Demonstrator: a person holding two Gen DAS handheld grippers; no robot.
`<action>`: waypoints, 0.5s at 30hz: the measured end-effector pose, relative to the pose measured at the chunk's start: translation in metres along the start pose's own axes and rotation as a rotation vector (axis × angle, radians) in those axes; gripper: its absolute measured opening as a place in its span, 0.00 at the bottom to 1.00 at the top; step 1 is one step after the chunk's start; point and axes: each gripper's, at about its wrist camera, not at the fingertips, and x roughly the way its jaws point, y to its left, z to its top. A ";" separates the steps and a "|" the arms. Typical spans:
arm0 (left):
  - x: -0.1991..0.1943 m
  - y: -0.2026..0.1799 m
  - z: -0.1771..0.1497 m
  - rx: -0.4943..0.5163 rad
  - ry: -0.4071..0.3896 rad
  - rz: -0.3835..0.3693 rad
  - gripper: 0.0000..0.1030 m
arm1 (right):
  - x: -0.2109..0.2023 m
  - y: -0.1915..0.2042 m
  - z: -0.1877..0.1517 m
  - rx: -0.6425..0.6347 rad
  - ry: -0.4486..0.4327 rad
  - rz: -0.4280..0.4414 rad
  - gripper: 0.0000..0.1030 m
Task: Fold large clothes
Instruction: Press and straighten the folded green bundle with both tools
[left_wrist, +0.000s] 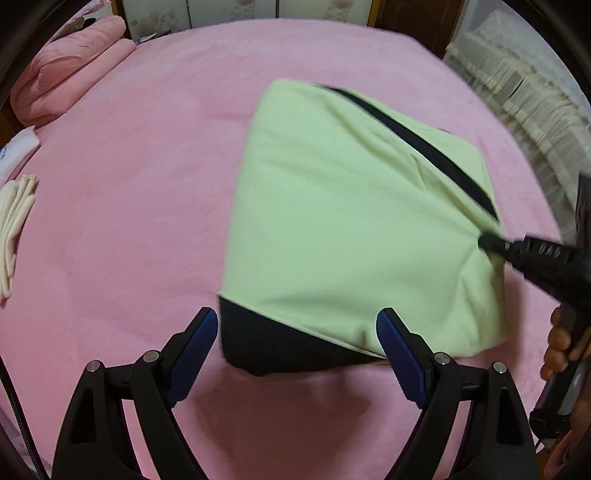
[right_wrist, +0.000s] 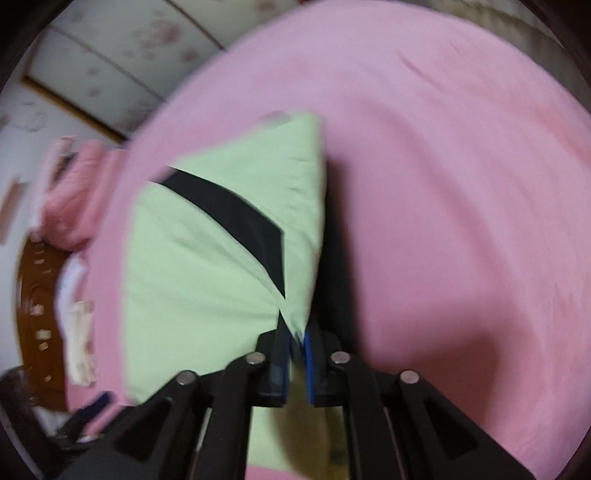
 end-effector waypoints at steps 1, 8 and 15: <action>0.003 0.001 0.000 0.013 0.010 0.035 0.84 | 0.004 -0.004 0.000 0.018 -0.003 -0.008 0.18; -0.017 0.005 0.003 0.071 -0.092 0.161 0.84 | -0.049 0.037 -0.011 -0.097 -0.290 -0.042 0.35; 0.007 0.001 0.006 -0.035 -0.026 -0.072 0.68 | -0.015 0.062 -0.051 -0.188 -0.144 0.219 0.04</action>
